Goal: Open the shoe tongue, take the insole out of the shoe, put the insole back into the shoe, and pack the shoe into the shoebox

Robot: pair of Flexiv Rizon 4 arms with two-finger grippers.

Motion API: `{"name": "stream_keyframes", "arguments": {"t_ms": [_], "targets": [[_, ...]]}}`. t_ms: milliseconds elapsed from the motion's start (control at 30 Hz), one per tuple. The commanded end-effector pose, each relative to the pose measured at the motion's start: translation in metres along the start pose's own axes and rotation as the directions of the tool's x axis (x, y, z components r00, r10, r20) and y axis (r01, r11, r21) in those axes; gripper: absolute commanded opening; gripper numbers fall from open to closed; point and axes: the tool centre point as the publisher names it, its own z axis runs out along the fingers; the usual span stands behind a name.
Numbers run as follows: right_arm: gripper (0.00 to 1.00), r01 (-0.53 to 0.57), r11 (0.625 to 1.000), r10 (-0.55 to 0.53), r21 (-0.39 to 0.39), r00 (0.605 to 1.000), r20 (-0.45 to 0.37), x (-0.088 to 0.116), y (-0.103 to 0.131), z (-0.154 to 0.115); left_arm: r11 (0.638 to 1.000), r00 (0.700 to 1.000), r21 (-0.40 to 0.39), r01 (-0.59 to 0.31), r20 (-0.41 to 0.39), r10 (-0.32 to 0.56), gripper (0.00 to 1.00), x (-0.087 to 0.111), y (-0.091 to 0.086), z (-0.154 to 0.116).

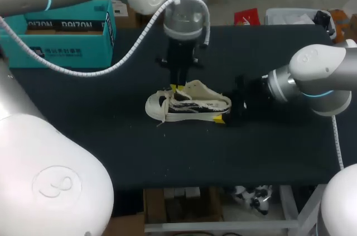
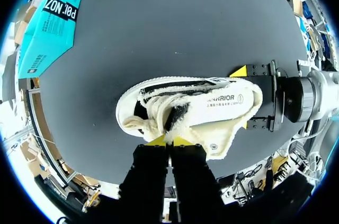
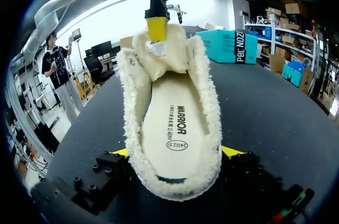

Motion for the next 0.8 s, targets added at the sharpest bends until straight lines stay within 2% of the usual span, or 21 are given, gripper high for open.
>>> {"name": "stream_keyframes", "arguments": {"t_ms": [33, 300, 800], "targets": [[0.0, 0.0, 1.0, 0.0, -0.001, 1.0, 0.0, -0.002, -0.004, 0.004, 0.992, 0.972, 0.121, 0.019, -0.233, 0.009, 0.0, -0.025, 0.007, 0.008], [0.0, 0.0, 1.0, 0.0, -0.001, 1.0, 0.0, -0.002, -0.004, 0.004, 0.993, 0.95, 0.114, 0.019, -0.312, 0.017, 0.0, -0.037, -0.009, 0.012], [0.0, 0.0, 1.0, 0.0, -0.001, 1.0, 0.0, -0.002, -0.004, 0.004, 0.997, 0.928, 0.081, -0.001, -0.372, 0.031, 0.0, -0.052, -0.014, 0.026]]}}
